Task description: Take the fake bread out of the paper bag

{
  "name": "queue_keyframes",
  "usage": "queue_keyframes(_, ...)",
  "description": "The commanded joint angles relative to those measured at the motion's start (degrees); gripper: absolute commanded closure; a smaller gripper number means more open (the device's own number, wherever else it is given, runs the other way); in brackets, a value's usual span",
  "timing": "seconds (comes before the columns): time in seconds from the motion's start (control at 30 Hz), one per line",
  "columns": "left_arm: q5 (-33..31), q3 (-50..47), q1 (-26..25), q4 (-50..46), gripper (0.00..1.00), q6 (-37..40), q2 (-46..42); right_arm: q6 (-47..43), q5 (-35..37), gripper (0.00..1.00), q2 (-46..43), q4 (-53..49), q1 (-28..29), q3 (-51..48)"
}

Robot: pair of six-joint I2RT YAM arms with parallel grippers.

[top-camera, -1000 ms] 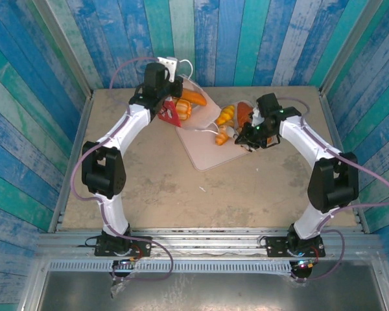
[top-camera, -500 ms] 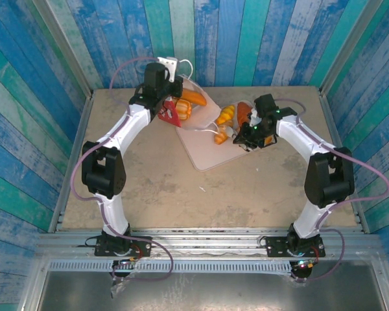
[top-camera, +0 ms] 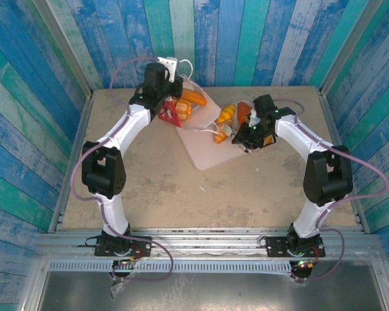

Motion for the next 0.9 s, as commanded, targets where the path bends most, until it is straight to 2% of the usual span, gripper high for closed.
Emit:
queue_keyframes(0.0, -0.49, -0.30, -0.29, -1.36, 1.00, -0.05, 1.51, -0.24, 1.79, 0.60, -2.58, -1.94, 0.01, 0.44)
queue_keyframes(0.5, -0.17, -0.99, -0.28, -1.29, 1.00, -0.23, 0.78, -0.67, 2.85, 0.58, -5.54, -4.79, -0.08, 2.80)
queue_keyframes(0.87, 0.14, -1.18, -0.28, -1.25, 1.00, -0.25, 0.80, -1.57, 2.48, 0.62, -10.05, -5.11, -0.03, 6.79)
